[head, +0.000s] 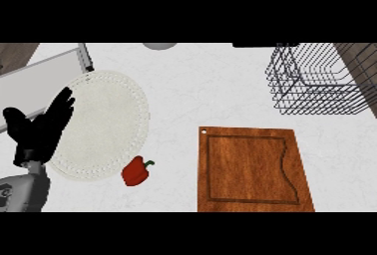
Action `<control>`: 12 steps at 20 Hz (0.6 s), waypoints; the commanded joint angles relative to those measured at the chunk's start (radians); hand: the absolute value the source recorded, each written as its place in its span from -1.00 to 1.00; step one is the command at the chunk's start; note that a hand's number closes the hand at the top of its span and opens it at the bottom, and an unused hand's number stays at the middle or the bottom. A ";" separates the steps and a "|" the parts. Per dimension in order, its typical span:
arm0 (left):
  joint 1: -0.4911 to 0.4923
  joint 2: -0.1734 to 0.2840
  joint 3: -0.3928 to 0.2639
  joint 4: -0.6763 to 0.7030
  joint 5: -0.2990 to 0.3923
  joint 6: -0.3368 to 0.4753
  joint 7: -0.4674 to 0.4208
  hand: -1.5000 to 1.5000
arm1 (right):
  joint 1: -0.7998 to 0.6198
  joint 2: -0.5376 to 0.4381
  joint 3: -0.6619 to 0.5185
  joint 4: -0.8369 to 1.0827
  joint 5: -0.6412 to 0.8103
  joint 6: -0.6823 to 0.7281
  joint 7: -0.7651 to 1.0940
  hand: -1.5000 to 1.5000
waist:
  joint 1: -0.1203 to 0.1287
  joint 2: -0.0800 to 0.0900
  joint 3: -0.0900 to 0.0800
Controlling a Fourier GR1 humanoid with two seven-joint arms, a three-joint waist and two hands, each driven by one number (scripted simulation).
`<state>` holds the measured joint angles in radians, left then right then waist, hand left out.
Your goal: Pick the croissant from the cutting board and place it in the basket
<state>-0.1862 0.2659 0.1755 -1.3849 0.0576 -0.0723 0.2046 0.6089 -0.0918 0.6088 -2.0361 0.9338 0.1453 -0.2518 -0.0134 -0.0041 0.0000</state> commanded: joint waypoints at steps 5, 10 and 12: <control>0.029 0.002 0.000 -0.045 0.002 -0.004 0.019 0.00 | 0.131 -0.029 0.009 -0.426 -0.086 0.006 0.102 1.00 | 0.005 0.001 -0.001; 0.014 -0.029 -0.009 -0.001 -0.026 0.029 -0.021 0.00 | 0.069 0.009 -0.028 -0.551 -0.076 0.063 0.242 1.00 | 0.006 0.006 -0.002; 0.000 -0.003 0.005 -0.008 0.002 -0.003 0.003 0.00 | 0.018 0.070 -0.002 -0.571 -0.021 0.068 0.329 1.00 | 0.011 0.006 -0.004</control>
<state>-0.1859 0.2521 0.1686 -1.4078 0.0499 -0.0608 0.2205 0.6586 -0.0779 0.5863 -2.3381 0.8768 0.1678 -0.0811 -0.0056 0.0005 -0.0017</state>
